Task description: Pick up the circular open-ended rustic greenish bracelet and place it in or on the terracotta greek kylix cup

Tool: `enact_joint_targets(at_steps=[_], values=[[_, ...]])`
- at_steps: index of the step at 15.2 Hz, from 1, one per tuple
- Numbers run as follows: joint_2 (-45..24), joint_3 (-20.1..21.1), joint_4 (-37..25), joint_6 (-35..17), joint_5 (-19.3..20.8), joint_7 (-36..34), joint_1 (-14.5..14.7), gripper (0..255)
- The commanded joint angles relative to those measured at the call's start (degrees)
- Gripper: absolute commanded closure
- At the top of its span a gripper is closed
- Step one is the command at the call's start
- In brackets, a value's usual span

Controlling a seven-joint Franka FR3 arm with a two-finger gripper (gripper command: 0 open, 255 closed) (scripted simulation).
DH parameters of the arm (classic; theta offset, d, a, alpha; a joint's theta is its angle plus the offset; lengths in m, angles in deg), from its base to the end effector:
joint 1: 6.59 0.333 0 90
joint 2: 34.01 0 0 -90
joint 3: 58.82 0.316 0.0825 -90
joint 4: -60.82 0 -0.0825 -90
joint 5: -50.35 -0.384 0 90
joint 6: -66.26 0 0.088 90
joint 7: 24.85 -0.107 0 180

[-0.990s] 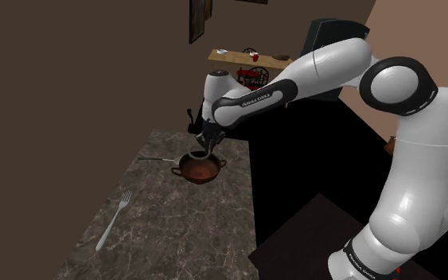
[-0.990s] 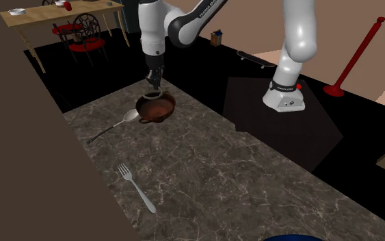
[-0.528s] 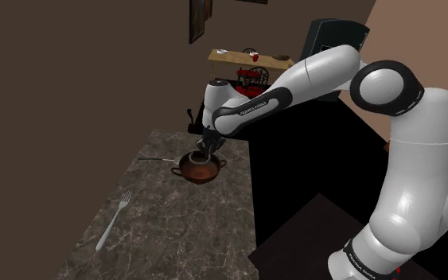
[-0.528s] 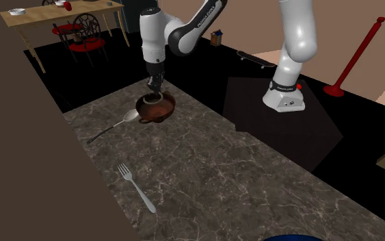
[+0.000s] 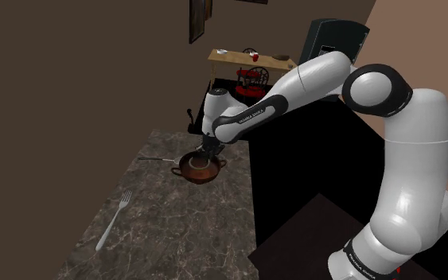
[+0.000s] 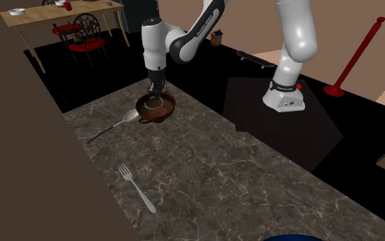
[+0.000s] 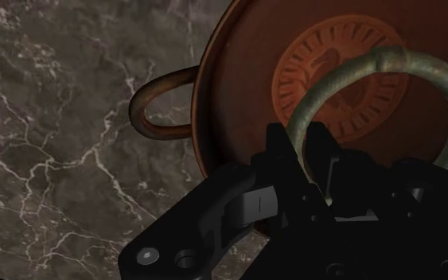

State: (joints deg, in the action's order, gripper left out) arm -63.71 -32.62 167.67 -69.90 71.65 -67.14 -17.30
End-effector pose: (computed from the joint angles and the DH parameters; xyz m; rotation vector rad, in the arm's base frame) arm 0.6263 0.1491 0.2673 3.1039 -0.4127 0.1236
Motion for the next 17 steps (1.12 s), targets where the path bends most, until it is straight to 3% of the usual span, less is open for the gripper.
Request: enact_joint_targets(at_steps=[1, 5, 6, 11, 15, 17], values=[[-0.09, -0.04, -0.04, -0.06, 0.05, -0.03, 0.03, 255], [-0.08, -0.03, -0.04, -0.06, 0.05, -0.03, 0.03, 255], [-0.08, -0.03, -0.04, -0.06, 0.05, -0.03, 0.03, 0], [-0.08, -0.03, -0.04, -0.06, 0.05, -0.03, 0.03, 0], [4.95, 2.12, -0.31, 4.80, -3.18, 1.97, -1.49, 0], [4.96, 2.11, -0.30, 4.79, -3.19, 1.97, -1.48, 0]])
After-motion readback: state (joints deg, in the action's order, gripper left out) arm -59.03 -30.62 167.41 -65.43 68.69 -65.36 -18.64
